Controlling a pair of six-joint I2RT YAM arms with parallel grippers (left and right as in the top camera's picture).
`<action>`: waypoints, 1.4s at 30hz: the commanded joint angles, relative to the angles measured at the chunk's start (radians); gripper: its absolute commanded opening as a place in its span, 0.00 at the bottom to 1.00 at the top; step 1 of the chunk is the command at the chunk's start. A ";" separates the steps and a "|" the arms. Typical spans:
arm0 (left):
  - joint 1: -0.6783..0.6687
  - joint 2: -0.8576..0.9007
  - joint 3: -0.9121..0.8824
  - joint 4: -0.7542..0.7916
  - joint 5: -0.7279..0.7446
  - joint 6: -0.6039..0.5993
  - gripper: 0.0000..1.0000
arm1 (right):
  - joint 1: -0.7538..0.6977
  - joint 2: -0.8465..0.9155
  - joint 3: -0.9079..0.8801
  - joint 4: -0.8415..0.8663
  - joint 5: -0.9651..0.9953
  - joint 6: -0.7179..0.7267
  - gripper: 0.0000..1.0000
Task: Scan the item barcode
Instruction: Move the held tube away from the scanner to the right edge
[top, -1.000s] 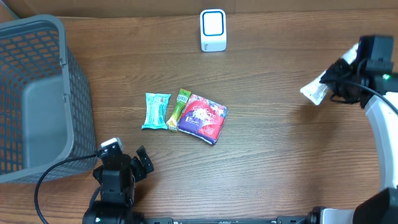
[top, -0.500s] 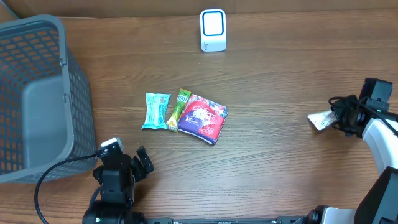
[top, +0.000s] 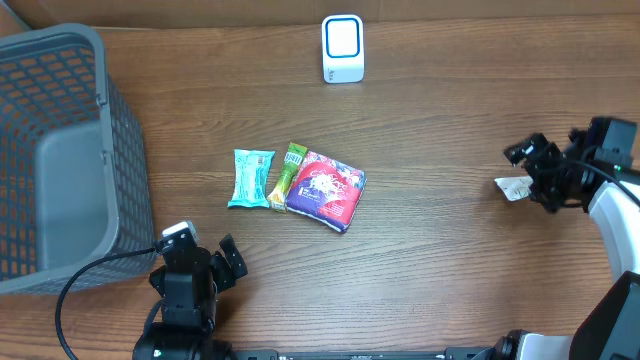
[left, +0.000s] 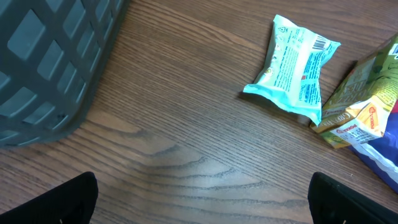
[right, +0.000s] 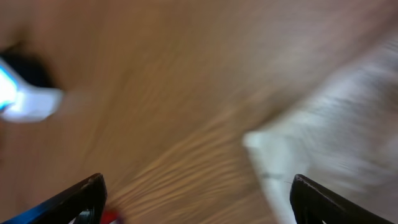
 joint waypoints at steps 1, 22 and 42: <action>-0.002 -0.009 -0.004 0.006 -0.014 -0.018 1.00 | 0.056 -0.012 0.042 0.008 -0.232 -0.089 1.00; -0.002 -0.009 -0.004 0.006 -0.014 -0.018 1.00 | 0.620 0.190 0.007 0.204 -0.117 0.266 0.95; -0.002 -0.009 -0.004 0.006 -0.014 -0.018 1.00 | 0.758 0.282 -0.018 0.328 -0.064 0.335 0.80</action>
